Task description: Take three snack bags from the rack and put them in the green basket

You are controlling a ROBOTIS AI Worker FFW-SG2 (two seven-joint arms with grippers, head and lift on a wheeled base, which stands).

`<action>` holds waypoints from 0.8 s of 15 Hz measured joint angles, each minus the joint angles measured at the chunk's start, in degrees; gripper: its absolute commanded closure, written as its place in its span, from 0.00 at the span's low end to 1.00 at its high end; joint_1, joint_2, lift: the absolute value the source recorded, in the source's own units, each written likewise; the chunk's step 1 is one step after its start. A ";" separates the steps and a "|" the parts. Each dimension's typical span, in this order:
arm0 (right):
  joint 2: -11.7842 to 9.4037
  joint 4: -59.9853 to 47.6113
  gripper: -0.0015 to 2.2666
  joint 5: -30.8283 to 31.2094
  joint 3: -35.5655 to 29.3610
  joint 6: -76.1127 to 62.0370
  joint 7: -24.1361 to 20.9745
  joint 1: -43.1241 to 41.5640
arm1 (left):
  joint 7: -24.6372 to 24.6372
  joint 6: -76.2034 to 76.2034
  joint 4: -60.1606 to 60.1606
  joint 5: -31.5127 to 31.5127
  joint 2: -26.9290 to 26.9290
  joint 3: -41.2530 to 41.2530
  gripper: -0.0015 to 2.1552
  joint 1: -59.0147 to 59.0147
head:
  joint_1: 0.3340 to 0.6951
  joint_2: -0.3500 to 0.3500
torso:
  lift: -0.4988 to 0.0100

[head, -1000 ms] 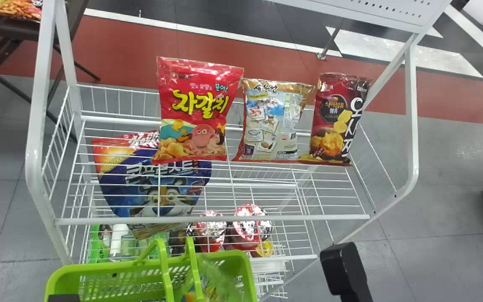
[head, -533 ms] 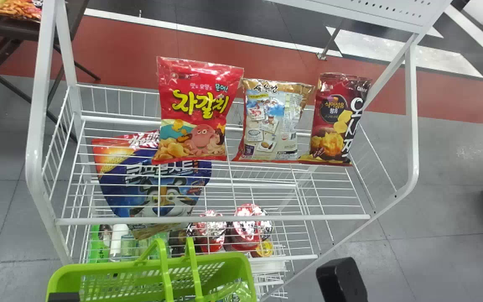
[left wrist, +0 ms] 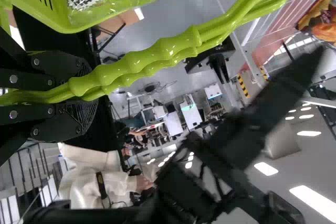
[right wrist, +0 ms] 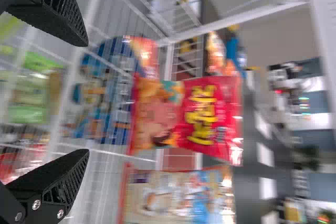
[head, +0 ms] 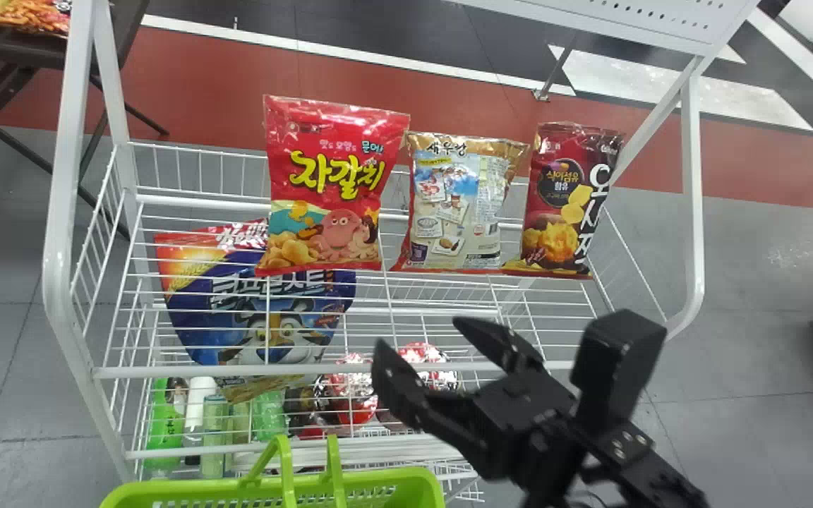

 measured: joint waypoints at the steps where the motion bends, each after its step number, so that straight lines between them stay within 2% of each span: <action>1: 0.29 3.15 0.04 0.52 1.86 -3.35 -2.10 -2.83 | -0.09 0.65 -0.06 -0.04 0.11 -0.10 0.99 -0.15 | 1.00 0.00 | 0.97; 3: 1.31 10.12 0.05 1.69 4.82 -8.53 -5.83 -9.14 | 0.00 2.11 -0.16 -0.01 0.40 -0.22 0.99 -0.45 | 1.00 0.00 | 0.97; 5: 2.59 17.71 0.06 3.30 6.86 -11.62 -7.58 -16.37 | 0.09 3.05 -0.16 0.14 0.52 -0.25 0.99 -0.57 | 1.00 0.00 | 0.97; 7: 3.02 24.61 0.06 5.68 8.56 -14.83 -10.10 -22.49 | -0.04 3.25 -0.16 0.18 0.66 -0.23 0.99 -0.59 | 1.00 0.00 | 0.97; 12: 3.08 36.33 0.08 7.15 9.30 -16.03 -10.48 -31.77 | 0.13 3.26 0.26 0.12 0.65 0.06 0.99 -0.67 | 1.00 0.00 | 0.97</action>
